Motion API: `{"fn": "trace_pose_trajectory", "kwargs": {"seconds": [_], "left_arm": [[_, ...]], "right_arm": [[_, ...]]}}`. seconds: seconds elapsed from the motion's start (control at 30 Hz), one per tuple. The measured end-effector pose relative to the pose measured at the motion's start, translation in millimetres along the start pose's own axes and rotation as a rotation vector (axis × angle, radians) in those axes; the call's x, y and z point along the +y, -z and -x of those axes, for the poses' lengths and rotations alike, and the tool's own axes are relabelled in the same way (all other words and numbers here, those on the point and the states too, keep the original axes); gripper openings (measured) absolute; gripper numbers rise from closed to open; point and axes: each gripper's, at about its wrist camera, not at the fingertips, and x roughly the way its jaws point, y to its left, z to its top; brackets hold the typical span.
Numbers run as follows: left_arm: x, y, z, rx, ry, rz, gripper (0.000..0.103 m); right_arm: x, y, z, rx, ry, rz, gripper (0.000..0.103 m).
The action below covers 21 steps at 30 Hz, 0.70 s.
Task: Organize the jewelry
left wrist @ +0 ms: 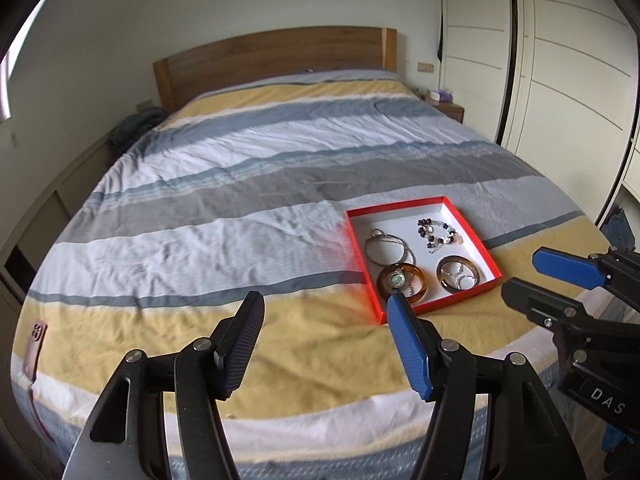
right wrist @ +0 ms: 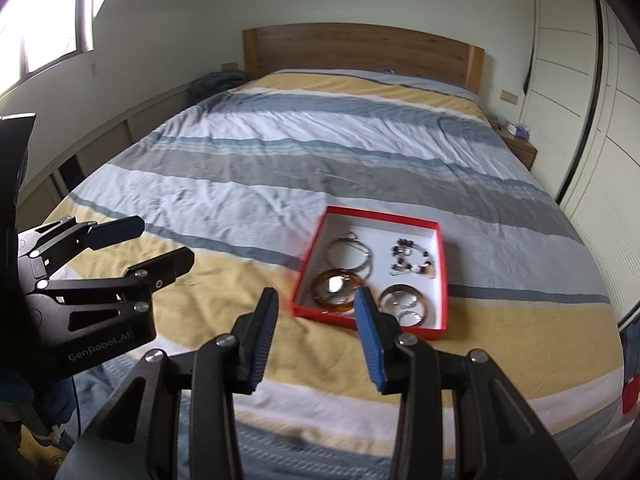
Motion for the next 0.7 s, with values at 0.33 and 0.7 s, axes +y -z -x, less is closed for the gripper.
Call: {"fn": "trace_pose_trajectory", "kwargs": {"seconds": [0.33,0.7], "left_arm": [[36.7,32.0,57.6,-0.083,-0.048,0.049,0.075],[59.2,60.3,92.6,-0.125,-0.098,0.1,0.081]], "right_arm": [[48.2,11.9,36.0,-0.057,-0.009,0.032,0.042],[68.8,29.3,60.9,-0.1,-0.016,0.033,0.044]]}}
